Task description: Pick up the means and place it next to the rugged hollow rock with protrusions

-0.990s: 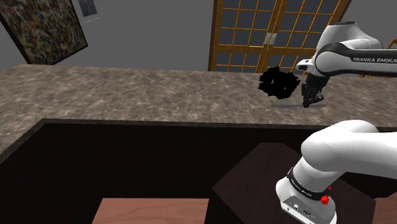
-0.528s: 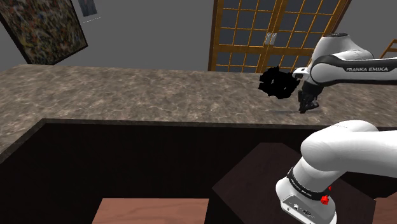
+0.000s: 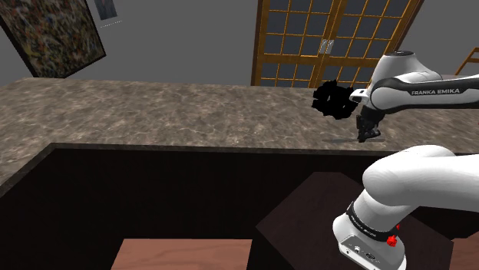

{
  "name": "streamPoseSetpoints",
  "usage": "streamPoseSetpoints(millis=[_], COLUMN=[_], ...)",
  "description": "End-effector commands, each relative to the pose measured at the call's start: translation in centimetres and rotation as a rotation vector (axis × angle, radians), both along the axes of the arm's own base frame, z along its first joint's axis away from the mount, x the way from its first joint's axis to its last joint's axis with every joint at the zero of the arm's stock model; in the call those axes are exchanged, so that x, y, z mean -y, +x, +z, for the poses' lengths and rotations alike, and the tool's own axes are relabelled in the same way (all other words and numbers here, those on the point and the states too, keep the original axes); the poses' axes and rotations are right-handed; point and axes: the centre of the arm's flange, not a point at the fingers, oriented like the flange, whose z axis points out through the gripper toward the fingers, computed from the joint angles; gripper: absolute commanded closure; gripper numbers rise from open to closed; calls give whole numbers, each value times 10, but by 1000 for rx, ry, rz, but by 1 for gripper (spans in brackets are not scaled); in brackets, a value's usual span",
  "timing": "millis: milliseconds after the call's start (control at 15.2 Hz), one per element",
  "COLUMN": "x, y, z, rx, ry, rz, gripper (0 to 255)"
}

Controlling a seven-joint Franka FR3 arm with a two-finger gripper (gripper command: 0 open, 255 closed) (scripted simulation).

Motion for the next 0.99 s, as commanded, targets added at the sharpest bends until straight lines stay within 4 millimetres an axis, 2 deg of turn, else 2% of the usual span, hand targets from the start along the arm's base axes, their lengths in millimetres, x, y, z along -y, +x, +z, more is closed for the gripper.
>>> streamPoseSetpoints(millis=[0, 198, 264, 594, 858, 924], x=[0, 0, 0, 0, -7, -7], y=[0, 0, 0, 0, 3, 3], z=[0, 0, 0, 0, 49, 49], rx=[0, 0, 0, 0, 0, 0], ry=[0, 0, 0, 0, 0, 0], rz=[0, 0, 0, 0, 0, 0], gripper=[255, 255, 0, 0, 0, 0])
